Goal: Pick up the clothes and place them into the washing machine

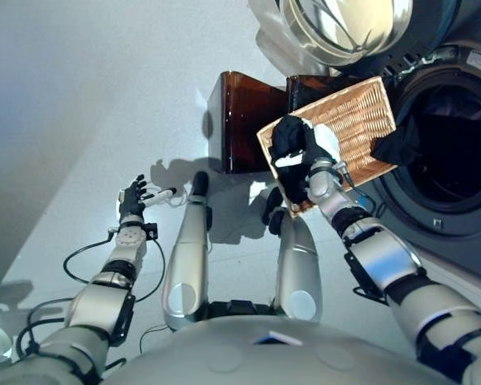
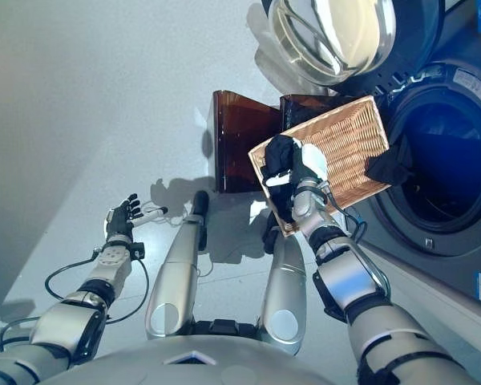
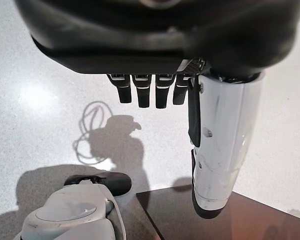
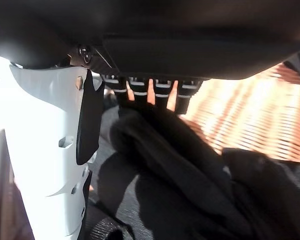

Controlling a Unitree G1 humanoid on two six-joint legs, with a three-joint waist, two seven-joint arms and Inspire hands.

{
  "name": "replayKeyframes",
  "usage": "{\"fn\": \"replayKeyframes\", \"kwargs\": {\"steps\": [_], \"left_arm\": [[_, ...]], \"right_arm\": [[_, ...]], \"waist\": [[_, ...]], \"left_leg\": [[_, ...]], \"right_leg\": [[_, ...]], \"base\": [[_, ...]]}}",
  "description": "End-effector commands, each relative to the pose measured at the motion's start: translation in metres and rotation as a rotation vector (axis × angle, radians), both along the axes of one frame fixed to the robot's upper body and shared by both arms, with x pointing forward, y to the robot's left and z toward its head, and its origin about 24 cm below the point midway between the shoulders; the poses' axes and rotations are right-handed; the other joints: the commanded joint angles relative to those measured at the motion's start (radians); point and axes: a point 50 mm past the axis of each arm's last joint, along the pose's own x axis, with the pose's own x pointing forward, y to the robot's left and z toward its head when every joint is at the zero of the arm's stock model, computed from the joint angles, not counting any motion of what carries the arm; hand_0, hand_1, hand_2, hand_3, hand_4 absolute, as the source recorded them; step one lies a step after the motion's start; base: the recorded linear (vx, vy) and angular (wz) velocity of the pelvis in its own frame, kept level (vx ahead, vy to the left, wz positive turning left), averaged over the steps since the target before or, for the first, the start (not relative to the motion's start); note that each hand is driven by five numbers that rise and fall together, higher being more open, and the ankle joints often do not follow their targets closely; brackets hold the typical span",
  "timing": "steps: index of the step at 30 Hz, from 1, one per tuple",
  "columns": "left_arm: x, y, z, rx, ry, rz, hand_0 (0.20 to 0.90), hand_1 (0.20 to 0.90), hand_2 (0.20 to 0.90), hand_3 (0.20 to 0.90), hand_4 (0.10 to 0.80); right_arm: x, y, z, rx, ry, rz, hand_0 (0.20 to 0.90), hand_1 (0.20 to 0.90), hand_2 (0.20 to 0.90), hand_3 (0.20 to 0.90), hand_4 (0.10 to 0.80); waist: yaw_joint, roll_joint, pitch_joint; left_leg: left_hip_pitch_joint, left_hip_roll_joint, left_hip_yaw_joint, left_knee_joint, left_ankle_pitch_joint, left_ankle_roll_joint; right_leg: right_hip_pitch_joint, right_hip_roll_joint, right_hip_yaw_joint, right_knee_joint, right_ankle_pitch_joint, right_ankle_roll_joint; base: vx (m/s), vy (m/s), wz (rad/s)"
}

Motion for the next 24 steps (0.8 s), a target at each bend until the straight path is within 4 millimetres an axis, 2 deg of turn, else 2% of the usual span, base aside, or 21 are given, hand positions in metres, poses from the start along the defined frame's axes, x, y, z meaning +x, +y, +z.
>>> {"fn": "replayKeyframes", "kwargs": {"steps": [1, 9, 13, 21, 22, 24], "left_arm": [[0.001, 0.014, 0.011, 0.066, -0.070, 0.019, 0.900, 0.900, 0.900, 0.900, 0.800], [0.005, 0.010, 0.014, 0.049, -0.100, 0.002, 0.900, 0.900, 0.900, 0.900, 0.800], [0.007, 0.005, 0.014, 0.037, -0.108, -0.005, 0.900, 0.900, 0.900, 0.900, 0.800], [0.012, -0.003, 0.014, 0.029, -0.111, -0.017, 0.900, 0.900, 0.900, 0.900, 0.800], [0.013, -0.002, 0.015, 0.031, -0.112, -0.010, 0.900, 0.900, 0.900, 0.900, 0.800], [0.012, 0.000, 0.015, 0.034, -0.108, -0.003, 0.900, 0.900, 0.900, 0.900, 0.800]], "right_arm": [[0.001, -0.031, 0.010, -0.017, -0.051, -0.118, 0.900, 0.900, 0.900, 0.900, 0.800], [-0.009, -0.059, 0.005, -0.055, -0.012, -0.191, 0.900, 0.900, 0.900, 0.900, 0.800], [-0.011, -0.060, 0.003, -0.064, 0.004, -0.190, 0.900, 0.900, 0.900, 0.900, 0.800], [-0.010, -0.048, -0.001, -0.064, 0.011, -0.147, 0.900, 0.900, 0.900, 0.900, 0.800], [-0.008, -0.047, 0.001, -0.063, 0.005, -0.145, 0.763, 0.763, 0.763, 0.763, 0.702], [-0.006, -0.051, 0.006, -0.066, -0.005, -0.154, 0.222, 0.222, 0.222, 0.222, 0.316]], "waist": [[0.021, 0.030, -0.062], [0.021, 0.061, -0.068], [0.020, 0.068, -0.065], [0.024, 0.081, -0.056], [0.028, 0.083, -0.050], [0.031, 0.087, -0.043]], "left_leg": [[-0.007, -0.051, 0.050, 0.020, -0.005, 0.003], [-0.030, -0.055, 0.070, 0.027, -0.003, 0.015], [-0.030, -0.057, 0.071, 0.022, -0.001, 0.017], [-0.034, -0.065, 0.063, 0.000, 0.010, 0.014], [-0.047, -0.066, 0.061, 0.003, 0.011, 0.013], [-0.055, -0.068, 0.060, 0.001, 0.013, 0.012]], "right_leg": [[-0.005, 0.015, 0.045, -0.112, 0.119, 0.042], [-0.043, 0.013, 0.069, -0.111, 0.132, 0.044], [-0.041, 0.014, 0.072, -0.117, 0.134, 0.044], [-0.043, 0.010, 0.061, -0.125, 0.130, 0.046], [-0.052, 0.008, 0.059, -0.120, 0.128, 0.045], [-0.060, 0.006, 0.058, -0.117, 0.129, 0.045]], "base": [[0.000, 0.000, 0.00], [-0.013, 0.016, -0.03], [-0.006, 0.003, -0.07], [0.003, -0.015, 0.03], [-0.007, -0.032, 0.05], [-0.009, -0.009, 0.08]]}}
